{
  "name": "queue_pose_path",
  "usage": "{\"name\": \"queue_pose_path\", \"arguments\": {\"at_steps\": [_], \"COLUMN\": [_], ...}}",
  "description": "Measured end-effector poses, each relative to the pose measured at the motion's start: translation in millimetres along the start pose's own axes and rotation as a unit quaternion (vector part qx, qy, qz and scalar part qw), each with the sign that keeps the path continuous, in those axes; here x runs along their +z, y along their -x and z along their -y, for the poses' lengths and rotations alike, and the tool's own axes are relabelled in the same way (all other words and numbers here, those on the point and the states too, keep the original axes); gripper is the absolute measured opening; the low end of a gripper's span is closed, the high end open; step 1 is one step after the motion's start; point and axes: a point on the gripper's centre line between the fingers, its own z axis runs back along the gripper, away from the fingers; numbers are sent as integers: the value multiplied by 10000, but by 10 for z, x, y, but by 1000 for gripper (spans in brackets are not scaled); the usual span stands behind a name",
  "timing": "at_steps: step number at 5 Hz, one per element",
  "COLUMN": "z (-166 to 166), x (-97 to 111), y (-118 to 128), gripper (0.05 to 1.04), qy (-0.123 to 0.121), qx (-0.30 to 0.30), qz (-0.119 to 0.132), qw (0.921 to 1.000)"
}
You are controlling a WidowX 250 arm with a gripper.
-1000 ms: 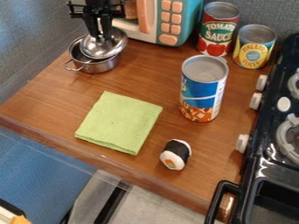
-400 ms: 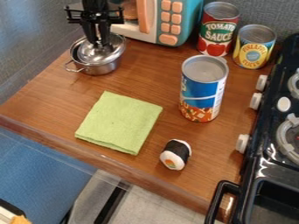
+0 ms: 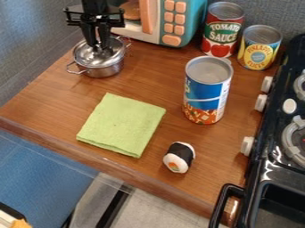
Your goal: Put the lid on the silver pot
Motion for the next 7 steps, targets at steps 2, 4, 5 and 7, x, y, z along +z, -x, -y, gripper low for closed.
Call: {"name": "queue_pose_path", "arguments": {"at_steps": [2,4,5,7], "z": [-34,22,143,220], "x": [4,256,565,684], "y": [37,-88,-157,-28], "gripper": [340,903,1006,1001], "qy": [-107,-13,18,149], "qx": [-10,-369,-740,-1112], "qz": [-121,-53,196,145], "qw": [9999,9993,9971,9936]}}
